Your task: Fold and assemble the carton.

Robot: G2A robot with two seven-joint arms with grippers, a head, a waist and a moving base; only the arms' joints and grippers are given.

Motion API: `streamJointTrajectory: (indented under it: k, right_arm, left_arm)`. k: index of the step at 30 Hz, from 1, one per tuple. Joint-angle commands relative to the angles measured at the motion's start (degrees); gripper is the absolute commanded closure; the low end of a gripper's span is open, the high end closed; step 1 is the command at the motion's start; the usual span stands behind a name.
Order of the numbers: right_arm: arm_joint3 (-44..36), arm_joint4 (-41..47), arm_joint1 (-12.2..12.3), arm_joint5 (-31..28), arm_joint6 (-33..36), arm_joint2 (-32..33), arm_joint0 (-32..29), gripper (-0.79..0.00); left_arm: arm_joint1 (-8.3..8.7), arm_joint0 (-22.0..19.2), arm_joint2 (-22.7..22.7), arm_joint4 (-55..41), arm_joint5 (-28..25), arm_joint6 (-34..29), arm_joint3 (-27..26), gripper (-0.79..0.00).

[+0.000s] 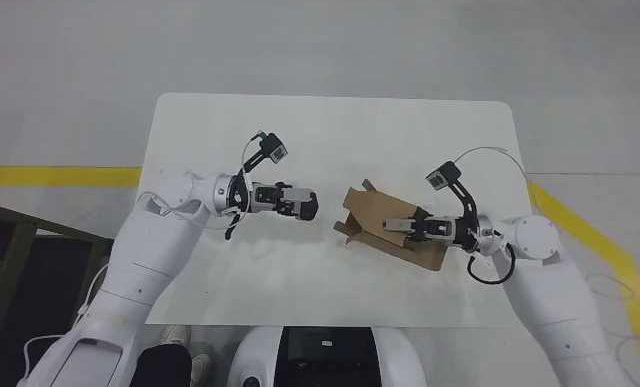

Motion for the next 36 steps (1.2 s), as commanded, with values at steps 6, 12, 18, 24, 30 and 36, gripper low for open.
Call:
streamJointTrajectory:
  k: [6,12,18,24,30,36]
  right_arm:
    - [1.9,0.4,-0.2,-1.1,0.6,-0.9,2.6,0.0]
    - [1.9,0.4,-0.2,-1.1,0.6,-0.9,2.6,0.0]
    - [1.9,0.4,-0.2,-1.1,0.6,-0.9,2.6,0.0]
    - [1.9,0.4,-0.2,-1.1,0.6,-0.9,2.6,0.0]
    - [1.9,0.4,-0.2,-1.1,0.6,-0.9,2.6,0.0]
    - [1.9,0.4,-0.2,-1.1,0.6,-0.9,2.6,0.0]
  left_arm:
    - [0.12,0.4,-0.5,-2.2,0.8,-1.3,0.1,-0.785]
    - [0.12,0.4,-0.5,-2.2,0.8,-1.3,0.1,-0.785]
    - [0.24,1.1,-1.5,0.2,-2.4,3.3,-1.4,-0.785]
    - [-0.35,0.6,-1.0,0.5,-15.2,4.5,4.2,-0.785]
    - [0.07,0.0,1.0,6.7,-22.9,12.2,2.9,-0.785]
    - [2.56,0.8,4.3,14.7,-32.3,21.6,-1.6,-0.785]
